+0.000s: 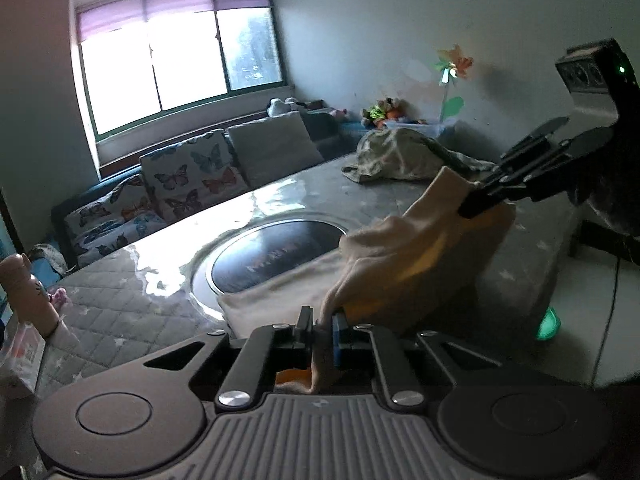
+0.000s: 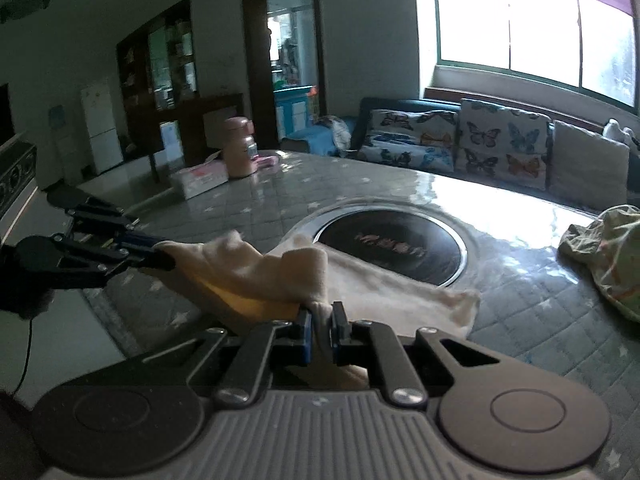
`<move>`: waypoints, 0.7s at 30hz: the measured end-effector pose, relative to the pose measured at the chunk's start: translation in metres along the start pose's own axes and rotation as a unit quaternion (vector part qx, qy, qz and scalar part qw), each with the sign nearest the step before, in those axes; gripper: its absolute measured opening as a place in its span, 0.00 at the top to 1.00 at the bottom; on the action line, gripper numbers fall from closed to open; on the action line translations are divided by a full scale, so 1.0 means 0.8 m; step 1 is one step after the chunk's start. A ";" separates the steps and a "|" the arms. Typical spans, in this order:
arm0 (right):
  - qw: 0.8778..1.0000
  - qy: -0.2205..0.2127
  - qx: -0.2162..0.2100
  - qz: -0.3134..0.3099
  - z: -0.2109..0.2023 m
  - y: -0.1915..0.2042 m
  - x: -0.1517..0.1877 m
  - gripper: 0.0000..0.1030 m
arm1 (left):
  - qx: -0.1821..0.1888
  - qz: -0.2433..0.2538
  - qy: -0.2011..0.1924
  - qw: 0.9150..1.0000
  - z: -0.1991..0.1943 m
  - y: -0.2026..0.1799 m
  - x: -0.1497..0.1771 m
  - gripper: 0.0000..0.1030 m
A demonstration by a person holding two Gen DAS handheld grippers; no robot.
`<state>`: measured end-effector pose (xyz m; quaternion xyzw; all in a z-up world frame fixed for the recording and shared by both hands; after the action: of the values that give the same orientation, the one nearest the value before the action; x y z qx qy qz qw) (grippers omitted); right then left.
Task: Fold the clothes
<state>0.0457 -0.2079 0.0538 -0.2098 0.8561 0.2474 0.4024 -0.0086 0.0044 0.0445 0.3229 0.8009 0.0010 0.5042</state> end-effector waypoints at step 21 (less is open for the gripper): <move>0.989 0.060 0.109 0.084 0.218 -0.132 -0.035 0.79 | -0.017 -0.081 0.121 0.989 0.237 0.105 0.041 0.83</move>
<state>0.2234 -0.1837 -0.0478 -0.1067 0.9150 0.1721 0.3489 0.1788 0.0259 -0.0476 0.2458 0.8796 0.0123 0.4070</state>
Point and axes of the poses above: each gripper's, at about its wrist camera, not at the fingertips, and z roughly the way its jaws point, y to its left, x to its underside, the point moved 8 cm from there along z, roughly the way its jaws point, and after that the axes turned 13 degrees about z, right-handed, at the moved point
